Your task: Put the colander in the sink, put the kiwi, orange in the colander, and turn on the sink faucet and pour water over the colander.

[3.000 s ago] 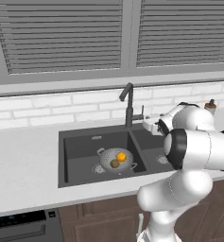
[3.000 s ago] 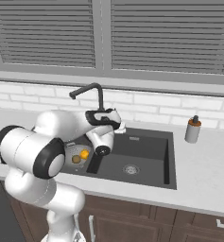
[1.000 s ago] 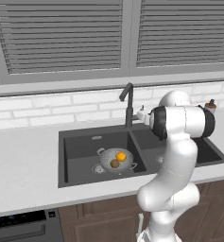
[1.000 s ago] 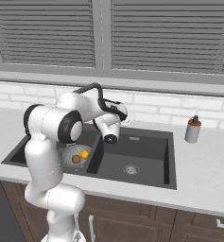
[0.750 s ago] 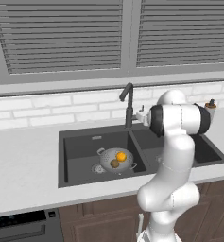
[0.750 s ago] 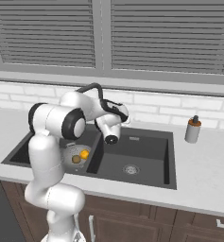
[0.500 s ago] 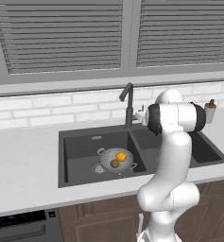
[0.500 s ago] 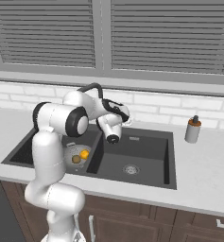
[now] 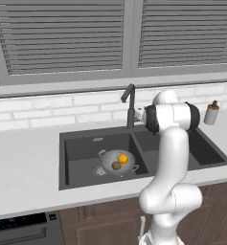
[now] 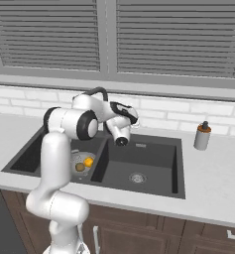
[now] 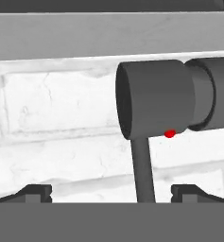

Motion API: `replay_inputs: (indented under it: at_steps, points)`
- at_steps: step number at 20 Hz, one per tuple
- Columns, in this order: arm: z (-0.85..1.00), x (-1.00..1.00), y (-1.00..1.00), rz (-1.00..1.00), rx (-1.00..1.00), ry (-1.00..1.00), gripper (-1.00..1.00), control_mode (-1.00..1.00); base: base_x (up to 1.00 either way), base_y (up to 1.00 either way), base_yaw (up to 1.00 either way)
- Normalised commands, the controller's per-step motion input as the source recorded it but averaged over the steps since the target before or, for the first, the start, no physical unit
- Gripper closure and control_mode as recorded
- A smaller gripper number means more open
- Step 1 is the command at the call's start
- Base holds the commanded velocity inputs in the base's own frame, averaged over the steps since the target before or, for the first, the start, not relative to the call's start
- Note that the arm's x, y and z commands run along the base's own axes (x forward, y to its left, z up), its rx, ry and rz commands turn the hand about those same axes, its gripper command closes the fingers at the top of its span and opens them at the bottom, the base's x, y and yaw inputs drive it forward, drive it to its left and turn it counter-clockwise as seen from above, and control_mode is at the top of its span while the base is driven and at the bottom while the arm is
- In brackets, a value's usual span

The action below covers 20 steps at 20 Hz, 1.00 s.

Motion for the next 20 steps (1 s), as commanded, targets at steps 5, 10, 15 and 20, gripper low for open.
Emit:
replay_inputs:
  at_steps: [5, 10, 15, 20]
  points:
    - [-0.10, 0.39, -0.20, 0.00, 0.02, 0.00, -1.00, -1.00, 0.00, 0.00, 0.00]
    - [-0.11, 0.27, -0.25, 0.00, 0.03, -0.01, -1.00, -1.00, 0.00, 0.00, 0.00]
    - [-0.13, 0.25, -0.24, 0.00, 0.03, 0.00, -1.00, -1.00, 0.00, 0.00, 0.00]
    - [-0.07, 0.10, -0.52, -0.04, 0.07, -0.01, 1.00, -1.00, 0.00, 0.00, 0.00]
